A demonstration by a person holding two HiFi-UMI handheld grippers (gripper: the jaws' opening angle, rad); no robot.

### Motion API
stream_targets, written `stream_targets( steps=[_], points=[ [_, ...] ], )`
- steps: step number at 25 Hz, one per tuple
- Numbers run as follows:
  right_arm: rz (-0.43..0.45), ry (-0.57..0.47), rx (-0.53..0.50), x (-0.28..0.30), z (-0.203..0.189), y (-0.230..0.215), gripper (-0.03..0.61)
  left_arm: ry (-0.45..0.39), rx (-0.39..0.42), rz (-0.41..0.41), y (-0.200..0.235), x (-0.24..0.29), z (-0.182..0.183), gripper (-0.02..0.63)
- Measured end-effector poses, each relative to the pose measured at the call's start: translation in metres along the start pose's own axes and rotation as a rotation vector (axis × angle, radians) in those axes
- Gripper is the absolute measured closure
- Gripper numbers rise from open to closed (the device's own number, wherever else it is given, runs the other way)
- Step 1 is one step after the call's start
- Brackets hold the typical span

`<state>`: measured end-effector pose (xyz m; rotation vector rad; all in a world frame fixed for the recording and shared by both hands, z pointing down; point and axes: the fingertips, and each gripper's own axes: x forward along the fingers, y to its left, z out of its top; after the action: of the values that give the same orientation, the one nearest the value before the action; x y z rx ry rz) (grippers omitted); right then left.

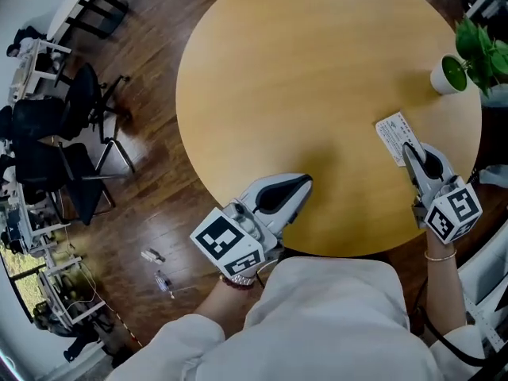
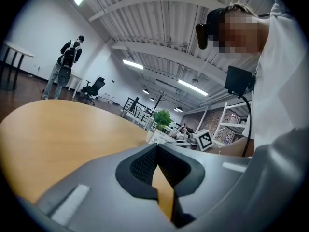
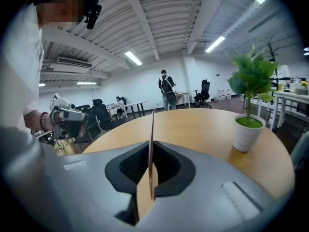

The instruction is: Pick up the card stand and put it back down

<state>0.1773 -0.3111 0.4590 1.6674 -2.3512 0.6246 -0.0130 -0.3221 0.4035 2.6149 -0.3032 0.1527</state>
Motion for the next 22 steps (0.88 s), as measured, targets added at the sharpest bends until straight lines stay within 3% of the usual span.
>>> stream_targets(
  steps=[5,11,15,18,20,22],
  points=[
    [-0.034,-0.039,-0.042,-0.086,0.002,0.013,0.56,-0.039,0.01,0.032,-0.032,0.003,0.008,0.617],
    [-0.019,-0.218,0.004,-0.165,0.011,0.044,0.56,-0.013,0.061,0.045,-0.096,-0.016,-0.021,0.617],
    [0.029,-0.218,-0.054,-0.239,-0.028,0.078,0.56,0.032,0.087,0.006,-0.181,-0.024,-0.064,0.617],
    [0.039,-0.169,-0.185,-0.304,-0.063,0.088,0.56,0.124,0.164,0.035,-0.246,-0.016,-0.112,0.617],
    [0.041,-0.166,-0.22,-0.344,-0.077,0.09,0.56,0.194,0.215,0.058,-0.284,-0.013,-0.142,0.617],
    [0.044,-0.187,-0.233,-0.376,-0.082,0.095,0.56,0.211,0.199,0.058,-0.319,-0.02,-0.155,0.617]
  ],
)
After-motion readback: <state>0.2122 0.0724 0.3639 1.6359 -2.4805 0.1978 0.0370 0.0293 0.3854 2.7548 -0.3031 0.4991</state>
